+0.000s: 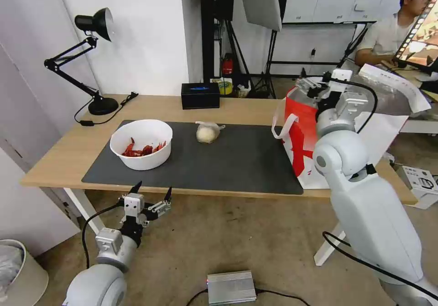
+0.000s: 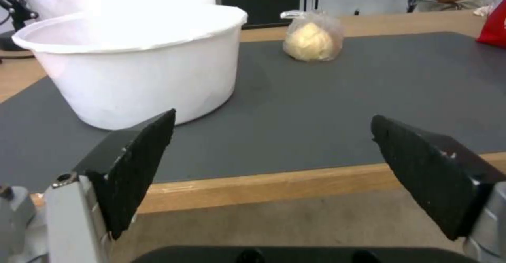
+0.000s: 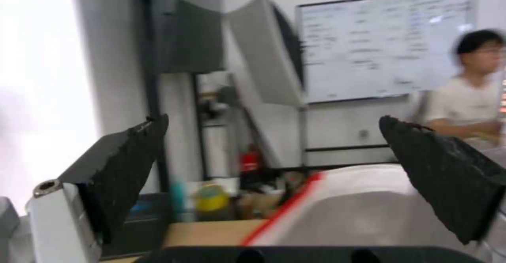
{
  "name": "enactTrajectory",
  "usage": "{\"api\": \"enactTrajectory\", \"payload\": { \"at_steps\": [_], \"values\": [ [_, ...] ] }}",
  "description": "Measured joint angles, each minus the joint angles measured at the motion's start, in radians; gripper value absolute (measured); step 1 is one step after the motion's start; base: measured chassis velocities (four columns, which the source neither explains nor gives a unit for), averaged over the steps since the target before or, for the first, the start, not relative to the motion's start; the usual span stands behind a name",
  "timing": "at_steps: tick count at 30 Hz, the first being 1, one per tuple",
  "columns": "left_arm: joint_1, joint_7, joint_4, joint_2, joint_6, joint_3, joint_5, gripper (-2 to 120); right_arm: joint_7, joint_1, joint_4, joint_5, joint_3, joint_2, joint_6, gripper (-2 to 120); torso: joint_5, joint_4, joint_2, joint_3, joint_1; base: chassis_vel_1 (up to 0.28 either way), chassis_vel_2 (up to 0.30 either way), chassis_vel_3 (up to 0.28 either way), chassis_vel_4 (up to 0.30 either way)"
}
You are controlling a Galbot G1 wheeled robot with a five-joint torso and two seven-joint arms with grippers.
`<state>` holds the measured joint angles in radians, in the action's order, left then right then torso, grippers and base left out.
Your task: Pick up the trash from the table and place it into the takeout bag.
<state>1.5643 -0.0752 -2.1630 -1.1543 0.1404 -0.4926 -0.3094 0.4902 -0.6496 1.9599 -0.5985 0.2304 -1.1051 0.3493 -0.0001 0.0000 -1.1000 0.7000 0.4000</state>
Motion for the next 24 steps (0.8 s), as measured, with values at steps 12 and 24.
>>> {"api": "enactTrajectory", "payload": {
  "at_steps": [12, 24],
  "values": [
    [0.005, 0.0, -0.008, 0.006, -0.003, -0.012, -0.005, 100, -0.214, -0.195, 0.137, -0.138, -0.003, 0.13, 0.022, 100, 0.0005, 0.0001, 0.0, 0.0, 0.0, 0.0, 0.0, 0.0, 0.0],
    [-0.011, 0.006, 0.011, 0.005, -0.009, 0.007, -0.007, 100, -0.242, -0.479, 0.311, -0.129, 0.037, 0.244, 0.098, 100, 0.0, 0.0, 0.0, 0.0, 0.0, 0.0, 0.0, 0.0, 0.0]
  ]
}}
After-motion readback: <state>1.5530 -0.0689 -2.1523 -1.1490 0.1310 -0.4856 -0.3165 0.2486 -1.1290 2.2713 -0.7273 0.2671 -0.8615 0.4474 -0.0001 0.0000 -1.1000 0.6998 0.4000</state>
